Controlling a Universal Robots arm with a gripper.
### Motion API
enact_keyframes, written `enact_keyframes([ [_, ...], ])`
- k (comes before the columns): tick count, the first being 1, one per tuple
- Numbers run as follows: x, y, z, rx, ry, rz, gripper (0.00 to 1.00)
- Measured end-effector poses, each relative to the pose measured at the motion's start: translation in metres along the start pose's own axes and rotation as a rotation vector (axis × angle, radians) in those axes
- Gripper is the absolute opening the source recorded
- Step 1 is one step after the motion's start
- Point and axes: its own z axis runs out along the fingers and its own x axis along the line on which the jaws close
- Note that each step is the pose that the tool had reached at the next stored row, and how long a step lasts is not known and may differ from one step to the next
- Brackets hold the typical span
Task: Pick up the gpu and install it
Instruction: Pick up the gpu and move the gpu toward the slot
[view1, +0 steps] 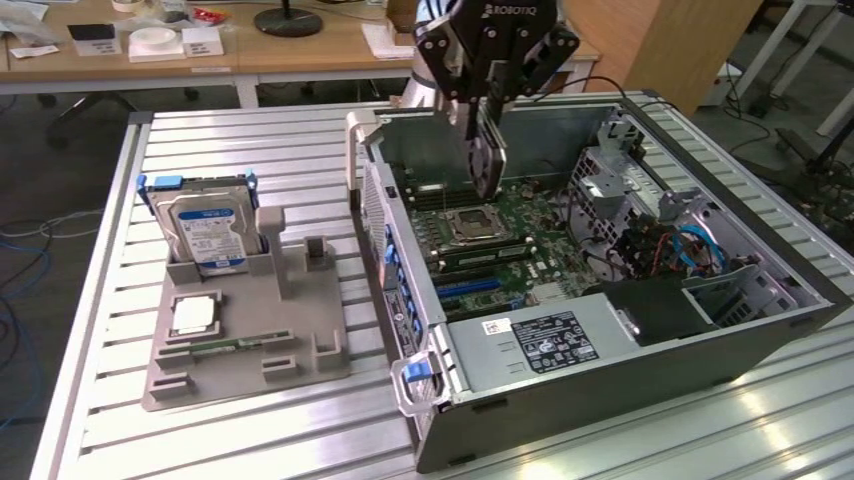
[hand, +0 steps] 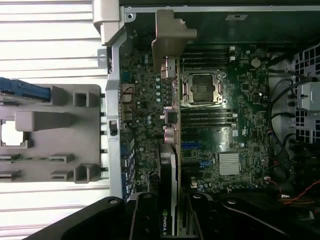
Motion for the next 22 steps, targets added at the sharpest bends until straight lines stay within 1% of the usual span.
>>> enact_keyframes([
  [16,-0.04,0.0026,0.0011,-0.0002,0.0,0.0,0.26],
  [18,-0.042,0.0027,0.0011,-0.0001,0.0001,0.0,0.26],
  [22,-0.042,0.0028,0.0011,-0.0002,0.0,0.0,0.26],
])
